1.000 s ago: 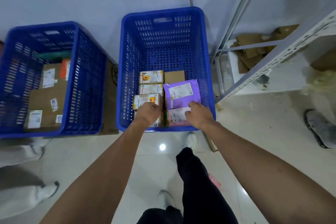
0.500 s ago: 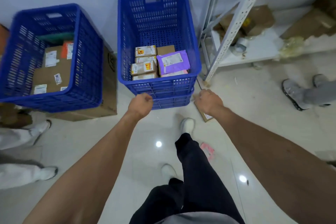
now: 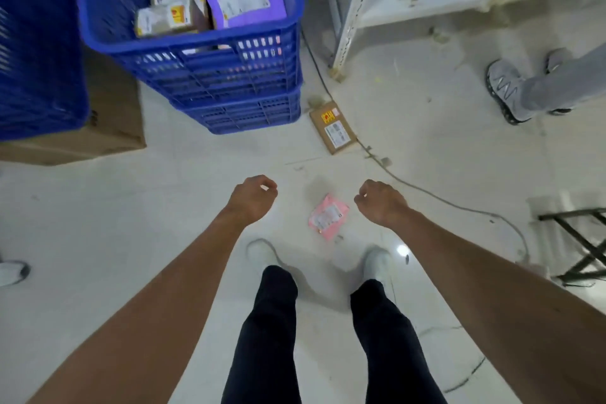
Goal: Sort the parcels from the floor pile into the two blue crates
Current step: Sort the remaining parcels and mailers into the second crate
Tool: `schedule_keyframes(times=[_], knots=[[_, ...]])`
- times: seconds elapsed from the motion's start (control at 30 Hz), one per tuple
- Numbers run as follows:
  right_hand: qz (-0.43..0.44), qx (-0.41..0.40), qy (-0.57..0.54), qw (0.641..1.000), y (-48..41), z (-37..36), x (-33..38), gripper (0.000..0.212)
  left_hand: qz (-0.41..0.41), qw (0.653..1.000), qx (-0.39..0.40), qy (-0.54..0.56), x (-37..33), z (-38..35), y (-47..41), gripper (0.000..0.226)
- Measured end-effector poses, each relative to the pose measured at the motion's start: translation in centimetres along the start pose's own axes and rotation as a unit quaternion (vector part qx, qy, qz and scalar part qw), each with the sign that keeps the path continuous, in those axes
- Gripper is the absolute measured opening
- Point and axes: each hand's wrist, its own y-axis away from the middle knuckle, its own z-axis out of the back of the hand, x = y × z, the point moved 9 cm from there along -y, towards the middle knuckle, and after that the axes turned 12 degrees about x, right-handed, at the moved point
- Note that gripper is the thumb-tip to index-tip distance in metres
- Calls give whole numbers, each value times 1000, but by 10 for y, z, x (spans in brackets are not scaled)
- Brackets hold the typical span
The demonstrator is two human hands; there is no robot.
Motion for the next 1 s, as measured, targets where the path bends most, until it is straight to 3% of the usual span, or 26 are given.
schedule_keyframes(times=[0.3, 0.53, 0.77, 1.0], knots=[[-10, 42, -28, 999, -205, -127, -119, 37, 70, 997, 25, -29, 97, -181, -219, 33], [16, 23, -17, 999, -363, -200, -144, 42, 154, 987, 12, 35, 192, -275, -358, 38], [44, -87, 29, 995, -443, -216, -139, 47, 207, 971, -69, 96, 241, -310, -414, 42], [19, -115, 70, 991, -465, -221, -139, 47, 138, 979, -62, 138, 233, -316, -434, 15]])
